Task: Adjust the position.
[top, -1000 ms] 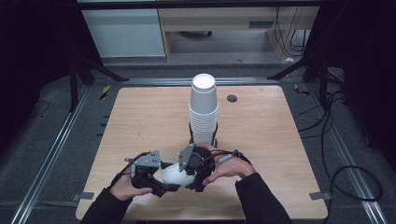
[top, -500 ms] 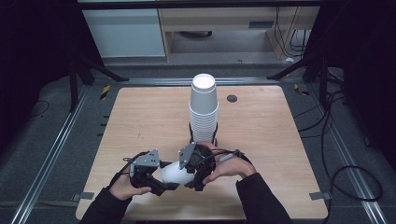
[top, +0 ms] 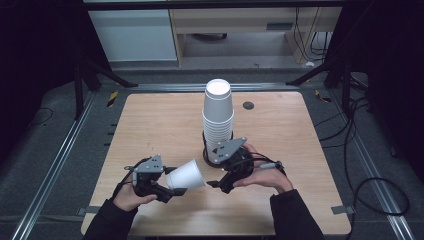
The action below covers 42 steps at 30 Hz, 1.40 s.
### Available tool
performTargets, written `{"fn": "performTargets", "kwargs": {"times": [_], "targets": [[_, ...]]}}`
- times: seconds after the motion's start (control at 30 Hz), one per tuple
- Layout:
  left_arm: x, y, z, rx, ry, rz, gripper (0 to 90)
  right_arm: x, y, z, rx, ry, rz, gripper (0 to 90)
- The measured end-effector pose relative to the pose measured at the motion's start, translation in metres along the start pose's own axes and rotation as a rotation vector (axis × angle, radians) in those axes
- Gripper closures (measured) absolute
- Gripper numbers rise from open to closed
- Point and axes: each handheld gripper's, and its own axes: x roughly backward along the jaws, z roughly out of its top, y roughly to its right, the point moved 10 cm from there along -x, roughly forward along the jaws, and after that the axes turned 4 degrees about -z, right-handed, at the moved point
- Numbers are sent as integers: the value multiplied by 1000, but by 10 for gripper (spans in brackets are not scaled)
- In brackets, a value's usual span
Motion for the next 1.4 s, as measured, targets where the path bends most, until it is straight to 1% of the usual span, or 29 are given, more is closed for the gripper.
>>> {"fn": "performTargets", "kwargs": {"times": [0.1, 0.13, 0.2, 0.33, 0.4, 0.43, 0.5, 0.57, 0.67, 0.7, 0.73, 0.77, 0.8, 0.83, 0.97, 1.03, 1.13, 1.2, 1.33, 1.37, 1.4], "targets": [[4, 0, 7, 2, 56, 5, 211, 10, 6, -8, -56, 34, -28, 42], [4, 0, 8, 8, 67, 0, 211, 13, 6, -11, -76, 47, -33, 42], [4, -1, 11, 12, 96, 2, 211, 17, 6, -15, -95, 67, -43, 44], [4, 0, 15, 20, 131, -4, 210, 25, 3, -21, -147, 114, -35, 45], [4, 1, 17, 18, 146, -11, 210, 26, 1, -23, -164, 138, -39, 46], [4, 3, 18, 19, 159, -18, 210, 26, 0, -24, -171, 144, -32, 45], [3, 5, 20, 15, 169, -27, 210, 26, -2, -26, -188, 163, -26, 45], [2, 8, 21, 10, 172, -35, 210, 25, -4, -27, -200, 179, -14, 45], [1, 11, 22, 3, 178, -45, 211, 22, -6, -27, -209, 179, -2, 45], [0, 12, 23, 2, 181, -51, 210, 21, -8, -24, -219, 200, 14, 45], [0, 13, 24, -1, 185, -51, 210, 21, -8, -24, -219, 200, 14, 45], [-3, 15, 24, 3, 188, -64, 211, 19, -11, -21, -231, 219, 37, 45], [-3, 15, 24, 3, 188, -64, 210, 19, -11, -21, -231, 219, 37, 45], [-8, 18, 23, 0, 183, -73, 210, 17, -13, -20, -239, 228, 55, 45], [-13, 22, 21, -14, 165, -80, 210, 11, -17, -20, -240, 223, 73, 45], [-13, 24, 22, -20, 166, -90, 210, 8, -18, -20, -249, 226, 87, 45], [-14, 26, 22, -27, 164, -92, 211, 4, -20, -20, -250, 229, 101, 47], [-15, 28, 22, -35, 159, -99, 211, 3, -21, -18, -252, 238, 115, 47], [-17, 34, 23, -46, 159, -125, 211, 1, -23, -16, -252, 247, 133, 48], [-18, 35, 23, -50, 157, -126, 211, 0, -25, -16, -247, 242, 145, 46], [-18, 36, 23, -52, 155, -129, 211, 0, -25, -16, -247, 242, 145, 46]]}}
